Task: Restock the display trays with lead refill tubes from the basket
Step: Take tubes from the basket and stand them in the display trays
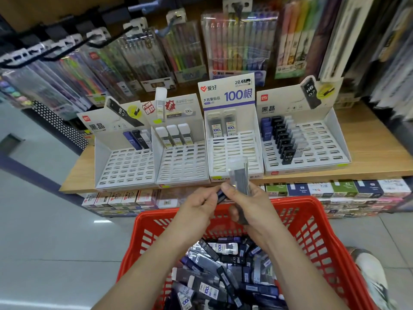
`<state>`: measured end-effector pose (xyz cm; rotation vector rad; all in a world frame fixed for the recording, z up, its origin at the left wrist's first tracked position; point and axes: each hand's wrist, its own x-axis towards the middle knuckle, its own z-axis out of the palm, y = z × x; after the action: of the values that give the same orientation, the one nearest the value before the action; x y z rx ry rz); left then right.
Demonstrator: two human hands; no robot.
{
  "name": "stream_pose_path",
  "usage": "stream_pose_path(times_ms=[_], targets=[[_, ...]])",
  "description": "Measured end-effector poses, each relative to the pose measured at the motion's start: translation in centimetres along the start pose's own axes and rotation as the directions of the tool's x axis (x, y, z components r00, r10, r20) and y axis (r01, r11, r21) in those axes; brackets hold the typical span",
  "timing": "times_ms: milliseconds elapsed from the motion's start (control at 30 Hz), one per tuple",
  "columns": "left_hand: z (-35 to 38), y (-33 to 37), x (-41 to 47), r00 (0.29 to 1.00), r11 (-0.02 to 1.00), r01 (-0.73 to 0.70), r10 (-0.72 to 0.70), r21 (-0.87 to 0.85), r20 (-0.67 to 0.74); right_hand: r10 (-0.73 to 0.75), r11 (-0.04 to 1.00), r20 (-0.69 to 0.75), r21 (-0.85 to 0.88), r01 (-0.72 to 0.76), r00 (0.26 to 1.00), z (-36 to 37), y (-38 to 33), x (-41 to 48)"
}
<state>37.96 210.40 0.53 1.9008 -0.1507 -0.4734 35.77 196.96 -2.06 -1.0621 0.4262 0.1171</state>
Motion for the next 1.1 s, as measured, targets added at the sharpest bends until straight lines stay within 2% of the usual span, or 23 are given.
stream_pose_path(times_ms=[67, 233, 400, 500, 667, 767, 900, 1033, 1100], targets=[[-0.1, 0.1, -0.2, 0.996, 0.998, -0.045, 0.047, 0.033, -0.072, 0.009, 0.999, 0.017, 0.047, -0.010, 1.000, 0.5, 0.0, 0.0], [-0.9, 0.6, -0.3, 0.968, 0.985, -0.078, 0.037, -0.156, -0.248, 0.027, 0.953, 0.099, 0.299, -0.055, 0.995, 1.6, -0.1, -0.2], [-1.6, 1.0, -0.7, 0.937, 0.969, -0.112, 0.029, -0.219, -0.348, 0.005, 0.919, 0.114, 0.390, -0.049, 0.993, 2.9, 0.0, -0.3], [-2.3, 1.3, -1.1, 0.935, 0.948, -0.104, -0.010, -0.301, -0.353, 0.005, 0.936, 0.068, 0.351, -0.029, 0.998, 3.7, -0.1, -0.3], [-3.4, 2.7, -1.9, 0.923, 0.968, -0.137, 0.049, -0.208, -0.380, -0.002, 0.985, 0.026, 0.175, -0.002, 1.000, 4.8, -0.9, -0.2], [-4.2, 2.5, -1.8, 0.920, 0.972, -0.107, 0.017, -0.209, -0.392, -0.053, 0.990, 0.047, 0.132, 0.046, 0.997, 5.1, -1.4, -0.1], [-4.8, 3.2, -1.6, 0.931, 0.980, -0.099, 0.030, -0.174, -0.363, -0.042, 0.995, 0.103, 0.089, 0.033, 0.994, 3.9, -2.5, -0.3], [-5.0, 3.9, -1.0, 0.949, 0.995, -0.101, 0.093, -0.012, -0.301, -0.065, 0.997, 0.187, -0.020, 0.069, 0.980, 2.3, -3.5, -0.6], [-4.6, 4.7, -0.5, 0.956, 0.993, -0.117, 0.106, -0.023, -0.272, -0.099, 0.992, 0.198, -0.060, 0.113, 0.975, 1.4, -3.9, -0.6]])
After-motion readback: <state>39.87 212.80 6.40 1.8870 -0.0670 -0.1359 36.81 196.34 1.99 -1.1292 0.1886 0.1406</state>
